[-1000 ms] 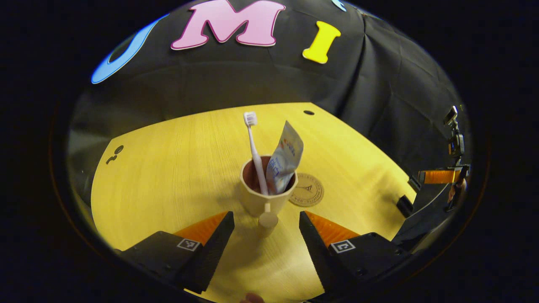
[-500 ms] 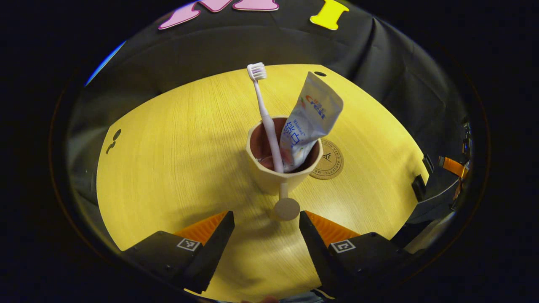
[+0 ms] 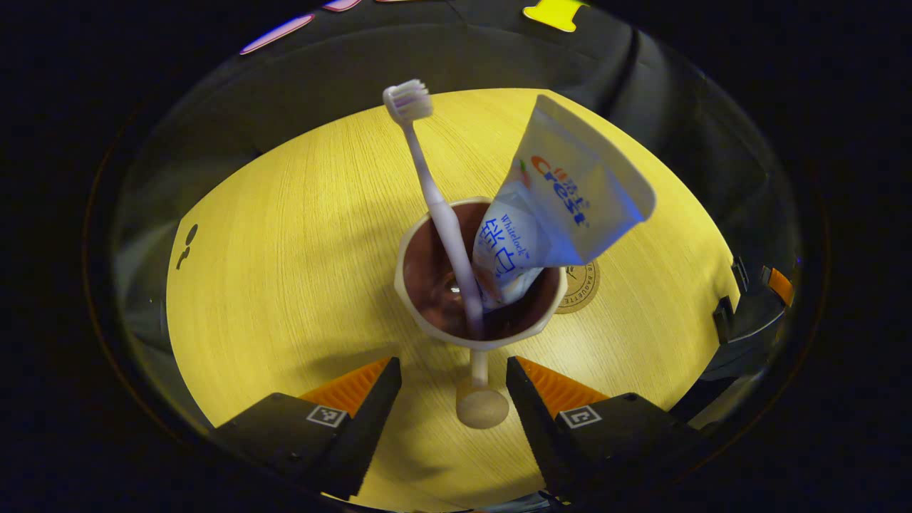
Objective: Put the toothbrush and toothpaste on the desktop into the cup, then pick up the cup and place it on the coaster on the desktop.
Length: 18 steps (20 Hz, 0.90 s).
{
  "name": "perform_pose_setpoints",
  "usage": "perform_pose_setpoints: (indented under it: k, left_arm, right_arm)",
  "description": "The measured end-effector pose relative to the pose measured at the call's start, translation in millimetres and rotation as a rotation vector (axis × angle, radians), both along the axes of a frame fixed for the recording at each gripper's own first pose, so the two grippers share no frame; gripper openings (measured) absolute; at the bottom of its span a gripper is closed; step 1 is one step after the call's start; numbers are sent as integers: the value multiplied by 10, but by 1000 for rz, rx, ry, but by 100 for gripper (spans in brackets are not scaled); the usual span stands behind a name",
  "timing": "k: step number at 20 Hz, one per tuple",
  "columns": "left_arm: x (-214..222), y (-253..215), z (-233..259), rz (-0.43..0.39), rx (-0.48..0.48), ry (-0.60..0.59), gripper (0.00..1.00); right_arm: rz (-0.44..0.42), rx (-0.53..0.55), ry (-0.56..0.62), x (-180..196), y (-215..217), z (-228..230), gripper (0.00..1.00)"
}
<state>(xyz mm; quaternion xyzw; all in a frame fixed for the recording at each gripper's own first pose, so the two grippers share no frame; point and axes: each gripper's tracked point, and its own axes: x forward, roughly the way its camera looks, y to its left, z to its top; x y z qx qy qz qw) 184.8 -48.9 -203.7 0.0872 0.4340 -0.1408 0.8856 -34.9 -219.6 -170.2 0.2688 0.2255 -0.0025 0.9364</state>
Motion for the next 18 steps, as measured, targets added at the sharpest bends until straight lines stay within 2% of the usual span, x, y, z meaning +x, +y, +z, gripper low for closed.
perform_pose_setpoints:
  k: [1,3,6,7,10,18]
  left_arm:
    - [33,10,-5,13,5,-6,83]
    - [57,-1,-26,27,0,-3,70]
    - [47,-46,-85,30,-11,27,68]
    - [37,-58,-132,38,-11,41,56]
    - [53,-85,-161,68,-36,39,33]
    - [-20,-139,-99,24,-74,-16,31]
  right_arm:
    - [-10,0,-1,-31,-44,12,50]
    - [-34,6,2,-65,-120,17,50]
    - [-49,2,10,-139,-163,2,50]
    - [-50,-1,9,-157,-172,11,50]
    - [-55,-4,9,-184,-199,17,49]
    - [-70,-12,14,-305,-127,-100,50]
